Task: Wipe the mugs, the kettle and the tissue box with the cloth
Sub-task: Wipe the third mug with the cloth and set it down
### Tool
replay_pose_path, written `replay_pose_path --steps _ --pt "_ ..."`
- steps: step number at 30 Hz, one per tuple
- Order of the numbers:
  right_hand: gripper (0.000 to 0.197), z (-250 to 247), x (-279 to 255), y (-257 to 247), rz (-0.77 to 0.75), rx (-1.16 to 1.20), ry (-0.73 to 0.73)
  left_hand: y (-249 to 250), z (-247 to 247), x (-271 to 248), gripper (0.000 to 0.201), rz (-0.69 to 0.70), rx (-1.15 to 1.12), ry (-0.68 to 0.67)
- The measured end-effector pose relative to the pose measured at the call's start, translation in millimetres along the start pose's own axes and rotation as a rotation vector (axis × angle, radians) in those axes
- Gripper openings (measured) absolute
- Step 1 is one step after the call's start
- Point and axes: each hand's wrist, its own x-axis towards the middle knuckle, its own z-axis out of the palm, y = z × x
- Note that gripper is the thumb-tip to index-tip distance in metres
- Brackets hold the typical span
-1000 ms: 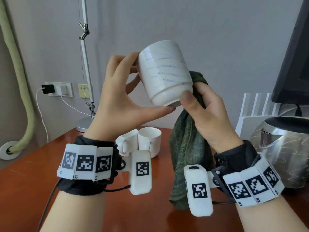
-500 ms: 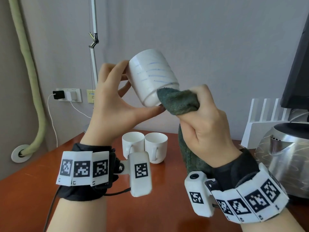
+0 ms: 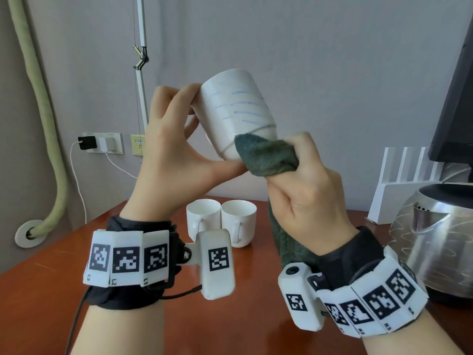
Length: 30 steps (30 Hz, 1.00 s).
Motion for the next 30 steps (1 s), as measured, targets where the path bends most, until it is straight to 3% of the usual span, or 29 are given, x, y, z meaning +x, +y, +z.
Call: replay_pose_path --steps 5,10,13,20,30 --pt "0.017 -1.2 -3.0 10.9 0.110 0.115 0.085 -4.2 -3.6 -0.2 0.093 -0.055 0.010 0.021" --pt "0.042 -3.9 -1.2 5.5 0.150 0.305 0.253 -5.6 -6.0 -0.2 0.094 -0.073 0.007 0.027" --pt "0.035 -4.5 2.0 3.8 0.123 0.278 0.339 -5.9 -8.8 -0.6 0.091 -0.136 -0.054 0.054" --pt "0.041 1.1 4.3 -11.2 0.017 0.103 0.173 2.0 -5.9 -4.4 0.084 -0.197 -0.226 0.007" --pt "0.039 9.2 -2.1 -1.1 0.092 0.126 0.283 1.2 6.3 -8.0 0.080 -0.268 -0.324 -0.007"
